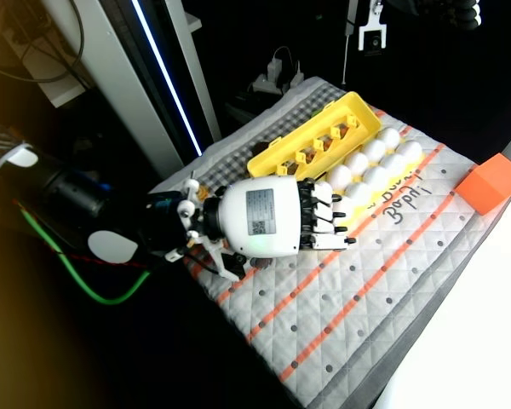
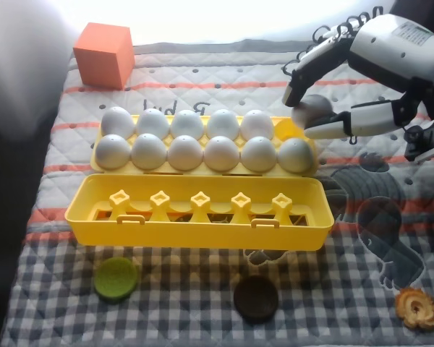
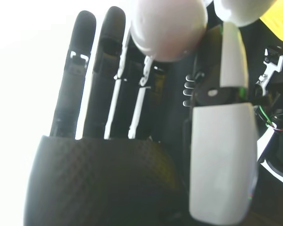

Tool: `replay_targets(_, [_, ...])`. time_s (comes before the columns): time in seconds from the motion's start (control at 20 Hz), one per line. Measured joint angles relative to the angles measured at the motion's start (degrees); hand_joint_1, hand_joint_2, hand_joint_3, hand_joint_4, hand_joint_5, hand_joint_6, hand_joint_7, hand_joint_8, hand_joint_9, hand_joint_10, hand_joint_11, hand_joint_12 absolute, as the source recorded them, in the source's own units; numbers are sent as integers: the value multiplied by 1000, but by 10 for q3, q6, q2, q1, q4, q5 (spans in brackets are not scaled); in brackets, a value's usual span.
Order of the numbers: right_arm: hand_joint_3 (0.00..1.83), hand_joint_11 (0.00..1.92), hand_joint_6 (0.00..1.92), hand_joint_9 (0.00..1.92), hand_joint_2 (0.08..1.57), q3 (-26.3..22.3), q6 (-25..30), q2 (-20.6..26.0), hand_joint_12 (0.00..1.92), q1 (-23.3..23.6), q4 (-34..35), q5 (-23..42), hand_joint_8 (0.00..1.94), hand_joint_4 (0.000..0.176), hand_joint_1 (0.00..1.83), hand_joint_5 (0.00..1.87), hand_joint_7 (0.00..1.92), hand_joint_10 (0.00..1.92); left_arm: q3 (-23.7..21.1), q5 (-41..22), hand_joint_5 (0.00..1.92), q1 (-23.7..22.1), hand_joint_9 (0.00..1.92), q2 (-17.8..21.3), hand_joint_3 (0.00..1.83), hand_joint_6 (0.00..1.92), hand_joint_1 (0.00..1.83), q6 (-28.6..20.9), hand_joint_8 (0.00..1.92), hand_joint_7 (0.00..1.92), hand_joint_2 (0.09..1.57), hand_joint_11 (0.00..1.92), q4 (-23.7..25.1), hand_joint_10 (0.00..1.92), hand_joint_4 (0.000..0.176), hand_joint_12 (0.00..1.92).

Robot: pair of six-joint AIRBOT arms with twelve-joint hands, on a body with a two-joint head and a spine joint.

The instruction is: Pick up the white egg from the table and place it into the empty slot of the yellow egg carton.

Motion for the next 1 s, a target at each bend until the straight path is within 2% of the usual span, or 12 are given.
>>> replay_targets(0.15, [0,672,2,1063,1017,5,1,-9,864,3,3,-2,3,0,880,1021,1096,5,0,0,0,0,0,0,8,0,0,0,0,0,720,0,0,0,67,0])
replay_targets(0.2, [1,654,593,1078,1045,8,1,-15,893,7,2,-2,8,117,1016,1094,1121,8,0,0,0,0,0,0,5,0,0,0,0,0,714,0,0,0,75,0])
replay_targets(0.25, [5,651,796,1086,1066,10,1,-20,920,10,0,-1,7,164,1032,1062,1135,9,0,0,0,0,0,0,1,0,0,0,0,0,707,0,0,0,80,0])
replay_targets(0.35, [1,587,813,1082,1064,10,4,-23,1000,13,-2,0,3,176,1039,1072,1144,4,0,0,0,0,0,0,0,0,0,0,0,0,690,0,-1,0,88,0])
replay_targets(0.5, [1,513,869,1048,1079,13,8,-23,1152,13,-1,1,1,176,1032,1040,1088,5,0,0,0,0,0,0,0,0,0,0,0,0,692,0,0,0,76,0])
replay_targets(0.55, [0,491,875,1015,1080,14,11,-23,1115,13,-2,1,0,176,1030,1037,1065,0,0,0,0,0,0,0,0,0,0,0,0,0,691,0,1,0,74,0])
replay_targets(0.6, [0,454,338,993,996,14,12,-23,1104,13,-3,1,3,40,849,957,1046,4,0,0,0,0,0,0,0,0,0,0,0,0,698,0,1,0,73,0])
replay_targets(0.65, [0,453,110,970,978,14,12,-23,1109,13,-6,1,1,0,810,967,1004,3,0,0,0,0,0,0,1,0,0,0,0,0,703,0,1,0,74,0])
replay_targets(0.75, [0,355,5,810,946,14,14,-23,967,13,-10,1,0,0,706,907,838,0,0,0,0,0,0,0,6,0,0,0,0,0,716,0,0,0,68,0])
replay_targets(0.85, [0,518,0,866,910,14,15,-22,825,13,-14,1,4,0,711,815,871,11,0,0,0,0,0,0,3,0,0,0,0,0,711,0,0,0,79,0])
replay_targets(0.9, [0,597,0,875,900,14,15,-22,721,13,-14,1,5,0,711,759,847,5,0,0,0,0,0,0,7,0,0,0,0,0,720,0,0,0,71,0])
replay_targets(1.0, [2,636,0,858,901,12,15,-20,627,13,-14,-3,0,0,750,717,791,0,0,0,0,0,0,0,4,0,0,0,0,0,717,0,0,0,84,0])
